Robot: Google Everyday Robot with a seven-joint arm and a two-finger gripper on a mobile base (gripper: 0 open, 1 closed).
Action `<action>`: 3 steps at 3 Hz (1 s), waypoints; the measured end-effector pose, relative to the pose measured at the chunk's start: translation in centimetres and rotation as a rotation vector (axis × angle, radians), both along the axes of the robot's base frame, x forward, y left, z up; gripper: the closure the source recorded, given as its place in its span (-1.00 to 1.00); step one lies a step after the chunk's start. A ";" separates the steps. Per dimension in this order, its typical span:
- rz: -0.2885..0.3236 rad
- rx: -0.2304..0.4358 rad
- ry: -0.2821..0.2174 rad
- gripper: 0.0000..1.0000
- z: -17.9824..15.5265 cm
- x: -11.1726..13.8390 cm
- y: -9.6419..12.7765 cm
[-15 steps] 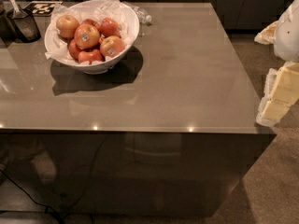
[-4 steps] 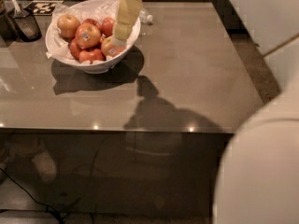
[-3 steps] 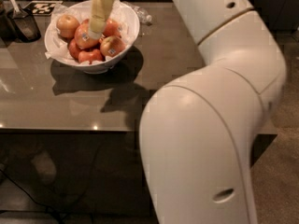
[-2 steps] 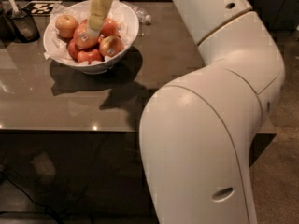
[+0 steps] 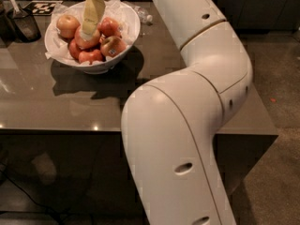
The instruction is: Pick apple from white bowl
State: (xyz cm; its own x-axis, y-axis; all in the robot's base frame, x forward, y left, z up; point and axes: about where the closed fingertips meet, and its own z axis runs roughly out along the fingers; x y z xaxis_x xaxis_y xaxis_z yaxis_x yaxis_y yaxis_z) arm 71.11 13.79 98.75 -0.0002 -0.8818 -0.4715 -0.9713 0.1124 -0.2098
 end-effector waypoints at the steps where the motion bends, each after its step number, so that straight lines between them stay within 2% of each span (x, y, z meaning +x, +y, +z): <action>1: -0.017 0.035 0.010 -1.00 -2.8 3.0 2.3; 2: -0.017 0.036 0.010 -1.00 -2.8 3.0 2.3; 3: -0.017 0.036 0.010 -0.65 -2.8 3.0 2.3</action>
Offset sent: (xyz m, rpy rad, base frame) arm 0.0341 0.0052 -0.0257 -0.0272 0.0989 -0.0074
